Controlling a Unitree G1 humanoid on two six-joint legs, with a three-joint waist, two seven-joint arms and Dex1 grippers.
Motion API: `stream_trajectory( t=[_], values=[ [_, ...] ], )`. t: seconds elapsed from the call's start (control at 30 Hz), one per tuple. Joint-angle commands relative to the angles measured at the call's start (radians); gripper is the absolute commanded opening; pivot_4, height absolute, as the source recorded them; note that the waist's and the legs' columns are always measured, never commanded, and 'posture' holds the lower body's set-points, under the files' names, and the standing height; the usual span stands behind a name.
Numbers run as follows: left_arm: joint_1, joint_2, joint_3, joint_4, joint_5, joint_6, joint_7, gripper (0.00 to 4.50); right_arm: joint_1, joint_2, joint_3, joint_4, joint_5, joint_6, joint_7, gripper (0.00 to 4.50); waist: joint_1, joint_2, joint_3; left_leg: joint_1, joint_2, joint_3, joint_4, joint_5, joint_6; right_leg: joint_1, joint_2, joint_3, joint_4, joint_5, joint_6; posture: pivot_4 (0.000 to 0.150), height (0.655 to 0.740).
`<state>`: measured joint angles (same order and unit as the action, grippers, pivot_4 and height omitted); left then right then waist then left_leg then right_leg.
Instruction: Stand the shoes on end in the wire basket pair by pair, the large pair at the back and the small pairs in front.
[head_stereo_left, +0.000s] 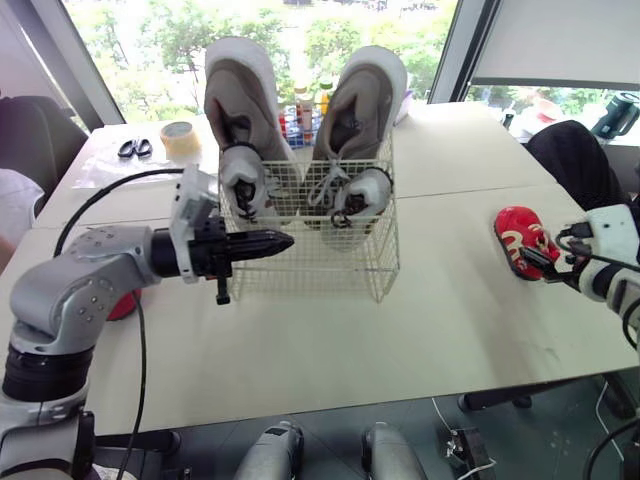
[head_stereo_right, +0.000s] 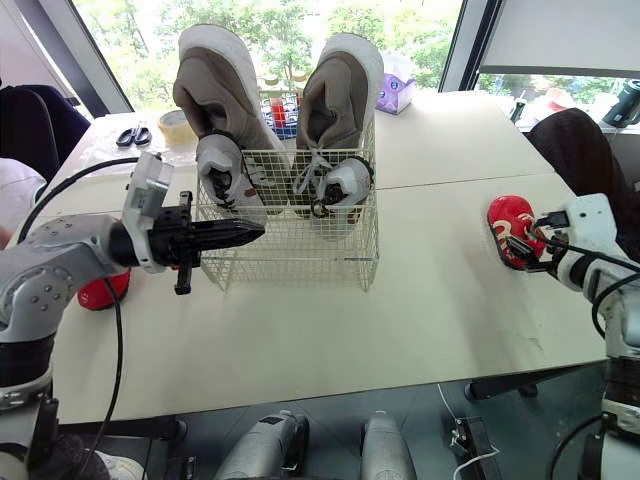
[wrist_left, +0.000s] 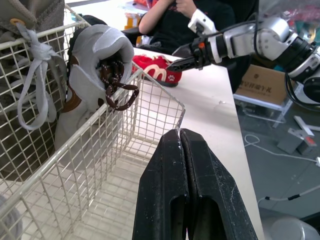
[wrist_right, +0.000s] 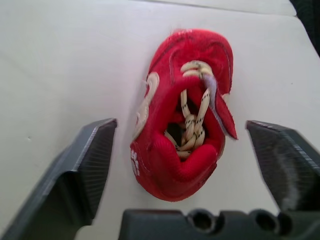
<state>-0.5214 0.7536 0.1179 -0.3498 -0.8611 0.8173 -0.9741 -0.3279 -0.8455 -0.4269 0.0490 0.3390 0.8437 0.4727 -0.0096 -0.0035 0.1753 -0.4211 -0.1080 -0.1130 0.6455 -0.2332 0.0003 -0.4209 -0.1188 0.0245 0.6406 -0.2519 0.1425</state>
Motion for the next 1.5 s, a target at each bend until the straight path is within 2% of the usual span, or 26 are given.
stream_trajectory(
  t=[0.03,0.17,0.47,0.57,0.73,0.8,0.97,1.13,1.23,1.37,1.5],
  values=[
    [-0.021,-0.002,-0.005,-0.001,0.006,-0.022,-0.010,0.00,-0.012,-0.005,-0.046,-0.047,0.030,0.046,-0.011,4.45,0.001,0.000,0.000,0.000,0.000,0.000,0.000,0.000,0.000,0.000,0.000,0.000,0.000,0.000,0.000,0.150,0.7400],
    [-0.035,-0.010,-0.015,0.015,0.021,-0.031,-0.013,0.00,-0.033,0.014,-0.034,0.007,0.029,0.054,-0.028,4.45,0.000,0.000,0.000,0.000,0.000,0.000,0.000,0.000,0.000,0.000,0.000,0.000,0.000,0.000,0.000,0.150,0.7400],
    [-0.033,-0.007,-0.011,0.011,0.032,-0.037,-0.004,0.00,-0.111,0.036,0.010,0.261,-0.013,-0.104,-0.016,4.45,-0.002,0.000,0.000,0.000,0.000,0.001,0.000,0.000,0.000,0.000,0.000,0.000,0.000,0.000,0.000,0.150,0.7400],
    [-0.029,0.001,-0.002,0.006,0.038,-0.034,0.007,0.00,-0.132,0.039,0.017,0.285,-0.006,-0.126,-0.001,3.70,-0.003,0.000,0.000,0.000,0.000,0.001,0.000,0.000,0.000,0.000,0.000,0.000,0.000,0.000,0.000,0.150,0.7400],
    [-0.033,-0.014,0.039,0.013,0.005,-0.005,0.055,0.00,-0.122,0.012,0.038,0.217,-0.001,-0.122,0.041,1.30,-0.002,0.000,0.000,0.000,0.000,0.001,0.000,0.000,0.000,-0.001,0.000,0.000,0.000,0.000,0.000,0.150,0.7400],
    [-0.036,-0.024,0.055,0.019,-0.008,0.001,0.075,0.00,-0.123,-0.023,0.044,0.170,-0.004,-0.132,0.069,0.52,-0.002,0.001,0.001,0.000,0.000,0.001,0.000,0.000,0.000,-0.001,0.000,0.000,0.000,0.000,0.000,0.150,0.7400],
    [-0.126,-0.049,0.112,0.104,-0.109,0.070,0.122,0.00,-0.254,-0.104,0.003,0.031,0.018,-0.210,0.092,0.52,-0.002,0.005,0.004,-0.001,0.000,0.001,0.000,0.000,0.000,-0.002,0.000,0.000,0.001,0.000,0.000,0.150,0.7400],
    [-0.253,-0.037,0.122,0.219,-0.152,0.145,0.134,0.00,-0.407,-0.105,0.010,-0.149,0.106,-0.318,0.171,0.52,-0.007,0.005,0.004,-0.001,0.000,0.001,0.000,0.000,0.000,-0.004,0.001,0.000,0.002,0.000,0.001,0.150,0.7400],
    [-0.307,-0.017,0.130,0.283,-0.191,0.212,0.113,0.84,-0.446,-0.087,0.033,-0.283,0.193,-0.342,0.249,0.47,-0.006,0.004,0.004,-0.001,0.000,0.001,0.000,0.000,0.000,-0.004,0.001,0.000,0.002,0.000,0.001,0.150,0.7400],
    [-0.350,0.018,0.140,0.327,-0.194,0.231,0.072,2.75,-0.457,-0.068,0.097,-0.398,0.229,-0.357,0.283,0.47,-0.003,0.003,0.005,-0.002,0.000,0.001,0.001,0.000,0.000,-0.003,0.000,0.000,0.002,0.000,0.001,0.150,0.7400],
    [-0.400,0.073,0.165,0.385,-0.205,0.250,0.028,4.47,-0.474,-0.058,0.166,-0.459,0.233,-0.399,0.330,0.47,-0.002,0.003,0.005,-0.002,0.000,0.000,0.001,0.000,0.000,-0.004,0.000,0.000,0.002,0.000,0.001,0.150,0.7400]
  ],
)
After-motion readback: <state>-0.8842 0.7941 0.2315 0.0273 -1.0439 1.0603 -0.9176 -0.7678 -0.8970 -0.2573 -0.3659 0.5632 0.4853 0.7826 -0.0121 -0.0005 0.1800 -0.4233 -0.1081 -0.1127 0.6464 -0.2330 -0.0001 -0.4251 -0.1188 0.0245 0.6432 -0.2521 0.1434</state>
